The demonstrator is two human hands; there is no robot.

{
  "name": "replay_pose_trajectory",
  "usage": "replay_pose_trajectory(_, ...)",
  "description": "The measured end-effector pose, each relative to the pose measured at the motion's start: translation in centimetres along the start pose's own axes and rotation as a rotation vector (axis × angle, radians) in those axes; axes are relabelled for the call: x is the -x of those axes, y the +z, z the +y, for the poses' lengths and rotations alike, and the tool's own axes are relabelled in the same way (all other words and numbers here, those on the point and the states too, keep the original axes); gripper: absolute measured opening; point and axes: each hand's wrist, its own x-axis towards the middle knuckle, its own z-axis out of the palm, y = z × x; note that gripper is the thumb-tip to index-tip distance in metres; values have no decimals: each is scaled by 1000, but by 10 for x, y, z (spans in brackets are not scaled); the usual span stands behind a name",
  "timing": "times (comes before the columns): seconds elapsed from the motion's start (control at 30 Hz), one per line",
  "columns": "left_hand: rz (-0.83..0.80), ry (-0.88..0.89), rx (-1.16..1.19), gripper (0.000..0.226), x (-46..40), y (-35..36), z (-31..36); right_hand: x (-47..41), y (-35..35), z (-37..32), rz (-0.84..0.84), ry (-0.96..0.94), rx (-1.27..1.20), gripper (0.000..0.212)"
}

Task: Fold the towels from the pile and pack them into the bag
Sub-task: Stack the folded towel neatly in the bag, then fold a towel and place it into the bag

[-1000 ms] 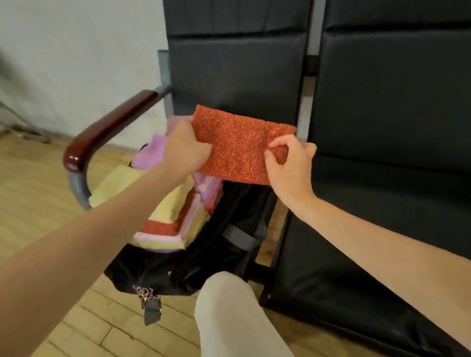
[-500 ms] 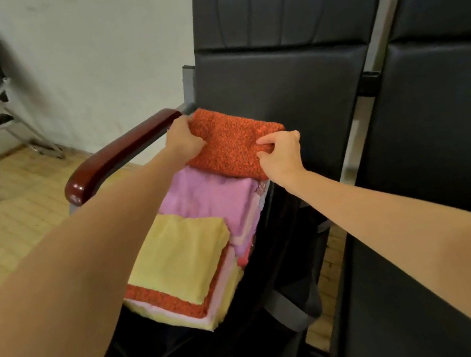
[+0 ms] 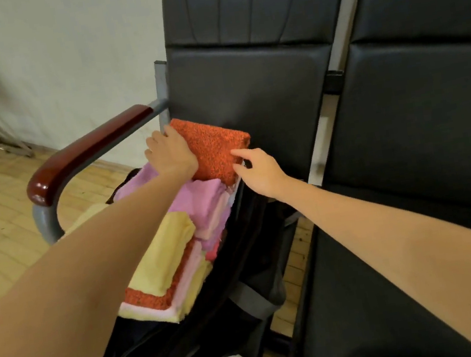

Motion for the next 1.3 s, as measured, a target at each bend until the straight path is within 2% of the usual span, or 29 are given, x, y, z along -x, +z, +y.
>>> replay_pose_trajectory(0.2,-131,279,31,34,68,-31,41,66,-68,6,-56,121,182,42)
replay_pose_trajectory(0.33,-256,423,36,33,112,-46,80,136,-126,35,-22,244,209,26)
replay_pose_trajectory(0.5,-433,594,113,51,202,-44,160,243,-200,98,56,440,220,45)
replay_pose_trajectory(0.6,-589,684,180,55,271,-28,211,312,-241,149,130,585,199,45)
replay_pose_trajectory(0.7,-732,769,202,59,344,-7,255,385,-273,205,203,747,197,32)
replay_pose_trajectory(0.87,-911,987,164,62,453,26,313,505,-306,284,341,985,246,42)
replay_pose_trajectory(0.97,-960,1130,143,59,497,36,352,557,-316,317,468,1039,192,36)
replay_pose_trajectory(1.07,-978,1244,116,57,533,45,387,591,-321,343,517,1099,154,39)
replay_pose_trajectory(1.2,-974,1364,83,55,576,61,431,612,-320,371,534,1108,296,45)
replay_pose_trajectory(1.3,-947,1429,92,57,605,70,465,617,-326,390,549,1084,366,58)
